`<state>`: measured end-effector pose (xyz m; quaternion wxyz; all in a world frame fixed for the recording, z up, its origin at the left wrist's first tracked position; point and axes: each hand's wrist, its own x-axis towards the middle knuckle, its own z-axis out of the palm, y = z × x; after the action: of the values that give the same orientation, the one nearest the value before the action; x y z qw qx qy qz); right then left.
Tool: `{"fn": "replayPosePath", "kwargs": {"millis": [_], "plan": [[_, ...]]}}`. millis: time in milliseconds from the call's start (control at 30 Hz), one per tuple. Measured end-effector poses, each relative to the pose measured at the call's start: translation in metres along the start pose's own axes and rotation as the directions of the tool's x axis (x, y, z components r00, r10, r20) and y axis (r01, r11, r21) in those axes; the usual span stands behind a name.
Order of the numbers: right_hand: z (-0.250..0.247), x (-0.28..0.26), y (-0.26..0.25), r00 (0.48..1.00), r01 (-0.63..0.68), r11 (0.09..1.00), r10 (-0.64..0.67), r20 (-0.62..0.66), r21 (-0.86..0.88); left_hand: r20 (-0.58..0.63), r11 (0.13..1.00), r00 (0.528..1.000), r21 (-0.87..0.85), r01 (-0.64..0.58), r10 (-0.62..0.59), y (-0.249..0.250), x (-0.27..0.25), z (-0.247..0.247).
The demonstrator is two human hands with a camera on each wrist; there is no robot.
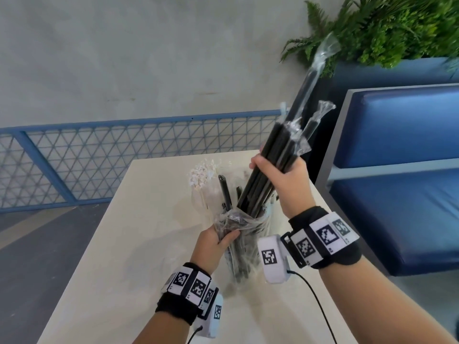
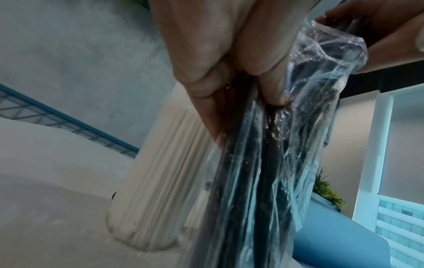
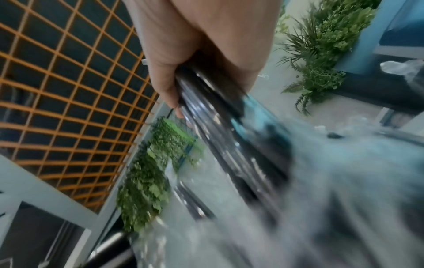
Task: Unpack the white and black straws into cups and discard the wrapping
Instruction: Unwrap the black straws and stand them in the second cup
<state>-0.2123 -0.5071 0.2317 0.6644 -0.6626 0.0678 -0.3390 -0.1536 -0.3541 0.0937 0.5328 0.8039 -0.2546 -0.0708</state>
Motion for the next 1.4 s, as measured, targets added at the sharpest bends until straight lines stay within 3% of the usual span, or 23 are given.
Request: {"fn": "replayPosePath", "kwargs": {"millis": [100,233,333,467,767,933,1033,1200,1400], "plan": [[-0.005,0.005,-0.004,1.000,0.007,0.997,-0.008,0.007,0.077,0.009,1.000,1.000,0.002,0.014,-0.014,0.000,0.000,0.002],[-0.002,-0.010,0.022,0.974,-0.156,0.985,0.166,0.153,-0.076,-0.015,1.000,1.000,0.025,-0.012,0.013,0.005,0.000,0.002],[-0.002,-0.009,0.025,0.985,-0.169,0.983,0.171,0.021,-0.064,-0.001,1.000,1.000,0.015,-0.007,0.007,0.003,0.000,-0.002],[-0.011,0.015,0.004,0.964,-0.185,0.949,0.227,-0.142,0.257,0.016,1.000,1.000,0.023,0.009,-0.009,-0.001,0.000,-0.007],[-0.047,0.049,-0.006,0.904,-0.211,0.845,0.359,-0.231,0.491,-0.045,0.999,0.999,0.046,0.003,-0.001,-0.005,-0.002,-0.014],[-0.062,0.064,-0.005,0.886,-0.171,0.922,0.298,-0.355,0.347,-0.083,0.999,0.997,0.054,0.007,-0.002,-0.008,-0.001,-0.017],[-0.062,0.069,0.006,0.895,-0.144,0.983,0.177,-0.408,0.111,-0.085,0.998,0.996,0.060,0.006,-0.001,-0.008,0.000,-0.017],[-0.044,0.063,0.032,0.946,-0.071,0.990,0.029,-0.323,-0.119,-0.046,0.997,0.999,0.071,-0.007,0.011,-0.002,0.001,-0.012],[-0.035,0.052,0.079,0.962,-0.176,0.944,0.105,-0.253,-0.278,-0.041,0.997,0.999,0.069,-0.019,0.022,0.004,0.001,-0.013]]}}
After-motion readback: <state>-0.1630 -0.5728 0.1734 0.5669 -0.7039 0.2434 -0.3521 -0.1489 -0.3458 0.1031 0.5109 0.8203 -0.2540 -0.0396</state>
